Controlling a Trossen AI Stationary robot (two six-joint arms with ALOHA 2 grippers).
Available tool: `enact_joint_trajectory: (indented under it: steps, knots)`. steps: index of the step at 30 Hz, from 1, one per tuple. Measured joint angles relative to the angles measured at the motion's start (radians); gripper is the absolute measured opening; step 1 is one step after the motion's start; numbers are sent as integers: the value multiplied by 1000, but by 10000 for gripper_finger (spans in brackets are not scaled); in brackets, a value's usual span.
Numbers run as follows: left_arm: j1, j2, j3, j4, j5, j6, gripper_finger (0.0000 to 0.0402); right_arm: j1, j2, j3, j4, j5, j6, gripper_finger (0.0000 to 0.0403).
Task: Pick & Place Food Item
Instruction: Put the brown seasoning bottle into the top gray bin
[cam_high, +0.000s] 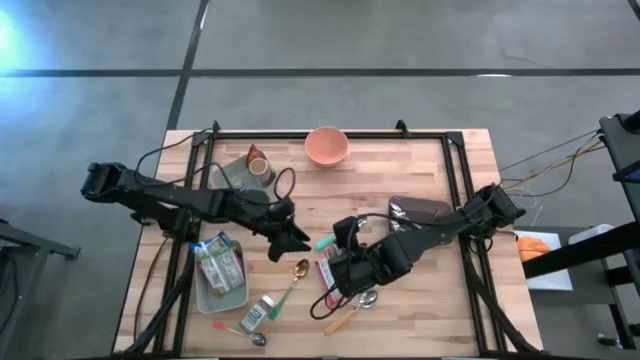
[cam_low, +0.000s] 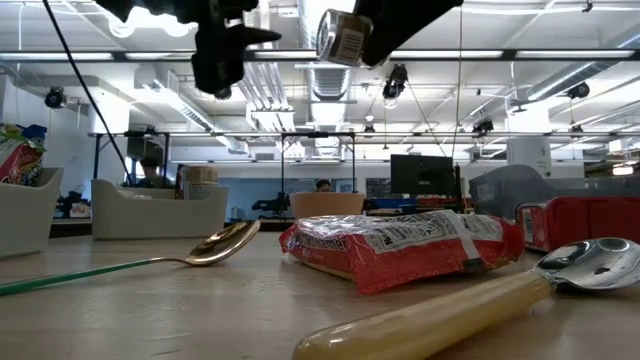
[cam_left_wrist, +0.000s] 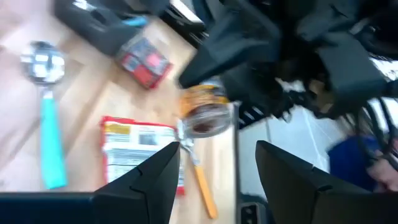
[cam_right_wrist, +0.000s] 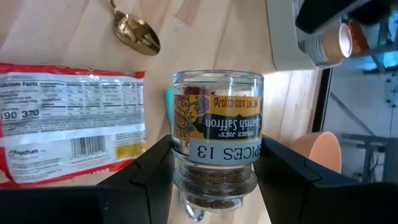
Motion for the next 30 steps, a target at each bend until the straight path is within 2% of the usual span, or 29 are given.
enact_joint_trajectory:
  steps: [5,11,19,23,30]
  knots:
    - [17,35,52,-47,108,24,213,-20,0,10,10,-13,-29,180]
    - [21,65,60,-47,122,51,226,-21,0,13,11,-16,-34,180]
    - [45,80,60,-41,122,31,315,-23,0,13,63,-84,-39,180]
    - [46,80,60,-38,128,11,360,-23,0,13,103,-87,-94,180]
    - [46,90,60,-34,149,-20,398,-28,0,12,182,-89,-205,180]
